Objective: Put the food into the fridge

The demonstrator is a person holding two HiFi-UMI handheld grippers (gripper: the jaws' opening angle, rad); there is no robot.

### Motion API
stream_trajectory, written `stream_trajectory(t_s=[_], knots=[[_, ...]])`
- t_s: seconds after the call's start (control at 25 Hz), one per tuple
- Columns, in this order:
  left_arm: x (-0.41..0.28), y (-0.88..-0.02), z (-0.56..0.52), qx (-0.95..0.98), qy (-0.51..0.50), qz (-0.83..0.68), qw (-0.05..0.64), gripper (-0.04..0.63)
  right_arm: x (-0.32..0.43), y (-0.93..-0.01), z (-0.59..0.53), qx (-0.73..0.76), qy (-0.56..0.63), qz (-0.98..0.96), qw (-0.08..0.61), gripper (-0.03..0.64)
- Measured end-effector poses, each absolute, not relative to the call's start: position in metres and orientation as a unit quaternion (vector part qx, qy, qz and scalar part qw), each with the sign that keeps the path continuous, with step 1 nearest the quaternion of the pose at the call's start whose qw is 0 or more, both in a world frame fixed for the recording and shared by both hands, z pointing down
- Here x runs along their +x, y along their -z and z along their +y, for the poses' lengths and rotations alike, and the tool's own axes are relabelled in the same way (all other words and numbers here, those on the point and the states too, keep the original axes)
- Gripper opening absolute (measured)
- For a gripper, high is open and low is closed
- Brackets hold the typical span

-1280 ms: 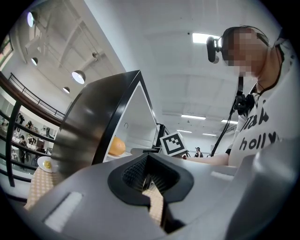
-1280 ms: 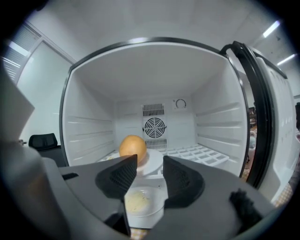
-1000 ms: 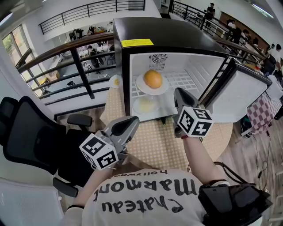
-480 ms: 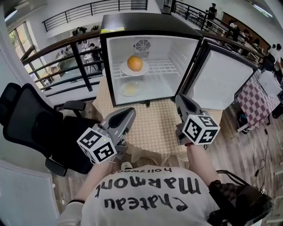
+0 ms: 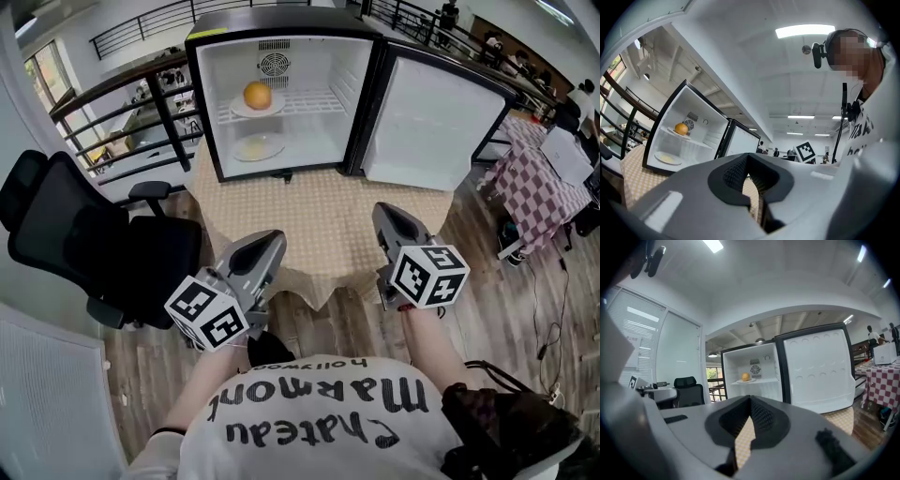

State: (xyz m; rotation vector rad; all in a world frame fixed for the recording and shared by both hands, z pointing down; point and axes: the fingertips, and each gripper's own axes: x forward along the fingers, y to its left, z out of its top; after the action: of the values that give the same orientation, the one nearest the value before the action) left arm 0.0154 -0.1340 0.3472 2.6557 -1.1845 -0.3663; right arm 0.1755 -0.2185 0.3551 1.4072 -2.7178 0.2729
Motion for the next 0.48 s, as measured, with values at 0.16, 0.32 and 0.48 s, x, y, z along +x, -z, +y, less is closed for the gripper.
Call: stream_trajectory(t_s=[0.16, 0.32, 0.48], knots=[[0.024, -0.348, -0.11, 0.896, 0.12, -0.412, 0.113, 0.005, 0.183, -0.363, -0.196, 0.445, -0.107, -0.888, 0.039, 0.014], [0.024, -0.357, -0.099, 0.896, 0.117, -0.413, 0.11, 0.005, 0.182, -0.373, -0.188, 0.446, -0.103, -0.888, 0.039, 0.014], [0.032, -0.353, -0.079, 0.892, 0.116, -0.423, 0.111, 0.005, 0.188, -0.368, -0.171, 0.437, -0.099, -0.893, 0.041, 0.014]])
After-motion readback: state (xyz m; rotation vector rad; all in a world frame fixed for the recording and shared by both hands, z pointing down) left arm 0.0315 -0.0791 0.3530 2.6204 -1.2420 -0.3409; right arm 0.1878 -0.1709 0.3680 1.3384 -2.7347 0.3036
